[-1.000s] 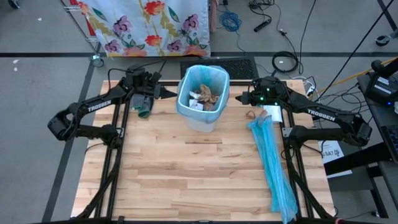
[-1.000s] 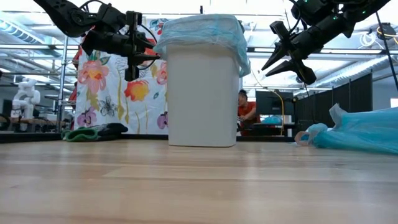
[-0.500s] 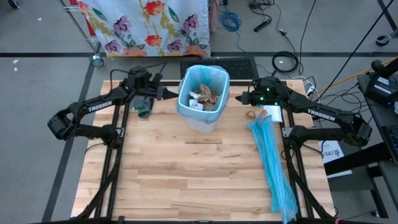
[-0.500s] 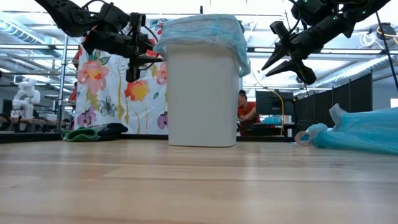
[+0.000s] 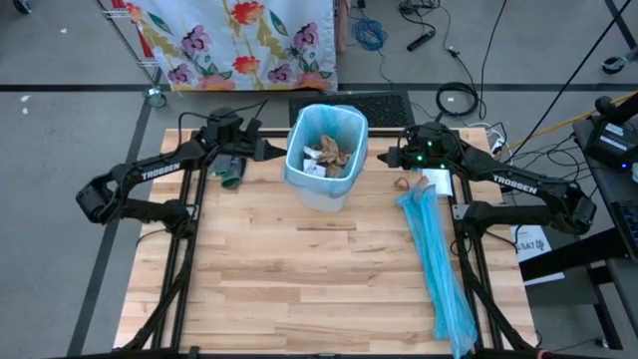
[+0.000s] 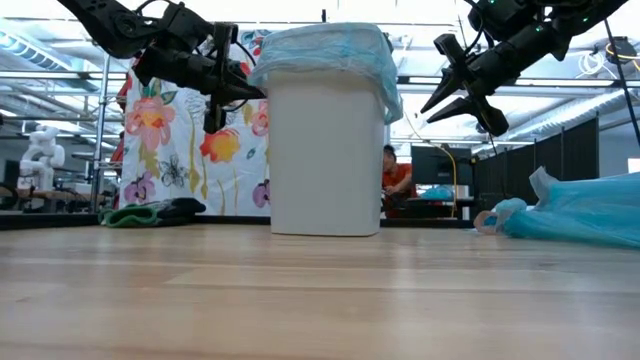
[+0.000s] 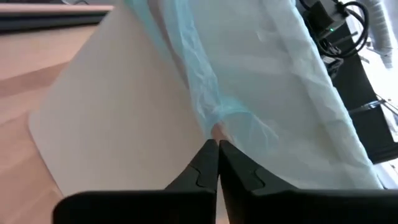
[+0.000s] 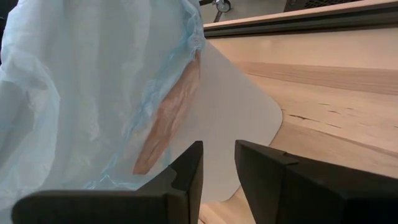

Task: Place trash/remove bag and relplace
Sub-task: Remove the blue trash bag from the trash bin

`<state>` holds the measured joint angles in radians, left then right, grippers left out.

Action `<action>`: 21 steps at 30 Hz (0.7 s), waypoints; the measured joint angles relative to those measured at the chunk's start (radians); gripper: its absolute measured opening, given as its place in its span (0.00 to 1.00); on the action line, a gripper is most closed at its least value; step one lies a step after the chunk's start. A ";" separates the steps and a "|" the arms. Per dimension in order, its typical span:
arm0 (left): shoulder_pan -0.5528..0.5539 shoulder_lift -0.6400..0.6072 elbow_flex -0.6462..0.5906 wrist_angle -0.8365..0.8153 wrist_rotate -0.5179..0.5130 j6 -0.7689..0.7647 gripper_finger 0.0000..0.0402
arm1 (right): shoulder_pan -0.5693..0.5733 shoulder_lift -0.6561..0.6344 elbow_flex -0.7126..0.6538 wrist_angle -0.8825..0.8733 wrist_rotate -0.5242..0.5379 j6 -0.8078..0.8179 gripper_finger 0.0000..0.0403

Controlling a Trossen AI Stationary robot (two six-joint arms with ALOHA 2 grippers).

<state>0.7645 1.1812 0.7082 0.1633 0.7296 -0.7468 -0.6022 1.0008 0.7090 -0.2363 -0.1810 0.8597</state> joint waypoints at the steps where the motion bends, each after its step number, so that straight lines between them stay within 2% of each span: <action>1: 0.000 0.000 0.000 0.001 -0.005 0.001 0.02 | 0.000 0.000 0.000 0.000 0.000 0.000 0.21; 21: 0.050 -0.072 0.000 -0.028 0.029 0.022 0.00 | 0.005 0.000 0.000 0.000 -0.003 0.011 0.21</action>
<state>0.8143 1.1091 0.7082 0.1352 0.7589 -0.7246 -0.5976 1.0008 0.7090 -0.2363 -0.1837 0.8706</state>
